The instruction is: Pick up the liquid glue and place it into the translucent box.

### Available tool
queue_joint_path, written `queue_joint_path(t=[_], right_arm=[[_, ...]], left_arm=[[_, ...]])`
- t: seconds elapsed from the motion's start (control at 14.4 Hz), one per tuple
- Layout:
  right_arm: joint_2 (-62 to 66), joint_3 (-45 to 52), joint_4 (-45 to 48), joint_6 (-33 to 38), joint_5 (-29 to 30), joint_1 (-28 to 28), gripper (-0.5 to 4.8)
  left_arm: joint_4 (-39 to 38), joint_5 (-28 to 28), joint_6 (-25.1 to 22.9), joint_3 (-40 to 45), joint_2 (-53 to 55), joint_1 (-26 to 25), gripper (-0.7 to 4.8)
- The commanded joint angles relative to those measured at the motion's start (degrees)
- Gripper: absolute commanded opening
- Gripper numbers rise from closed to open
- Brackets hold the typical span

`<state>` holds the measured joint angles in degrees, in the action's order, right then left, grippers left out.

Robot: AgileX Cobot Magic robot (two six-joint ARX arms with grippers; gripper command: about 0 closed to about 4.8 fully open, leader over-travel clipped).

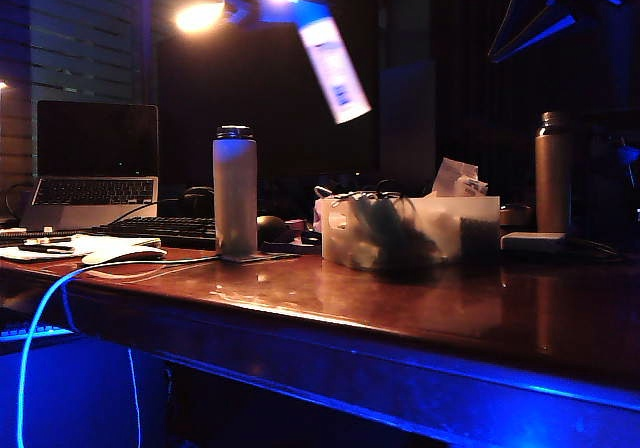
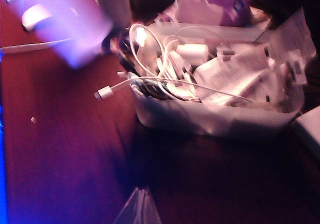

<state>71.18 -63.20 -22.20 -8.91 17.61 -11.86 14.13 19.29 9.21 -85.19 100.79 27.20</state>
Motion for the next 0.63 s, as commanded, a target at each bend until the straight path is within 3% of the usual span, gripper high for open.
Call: queue_joint_path(t=[0.07, 0.35, 0.63], right_arm=[[-0.28, -0.24, 1.99, -0.85, -0.13, -0.04, -0.01], [-0.52, -0.26, 4.15, -0.85, -0.13, -0.04, -0.01], [-0.57, -0.24, 4.74, -0.81, -3.15, -0.04, -0.01]], left_arm=[[2.45, 0.28, 6.43, -11.23, 9.42, 0.74, 1.52], [6.38, 0.0, 18.78, -26.69, 24.87, 1.25, 1.52], [10.23, -2.78, 28.35, -29.0, 33.7, 2.01, 1.52]])
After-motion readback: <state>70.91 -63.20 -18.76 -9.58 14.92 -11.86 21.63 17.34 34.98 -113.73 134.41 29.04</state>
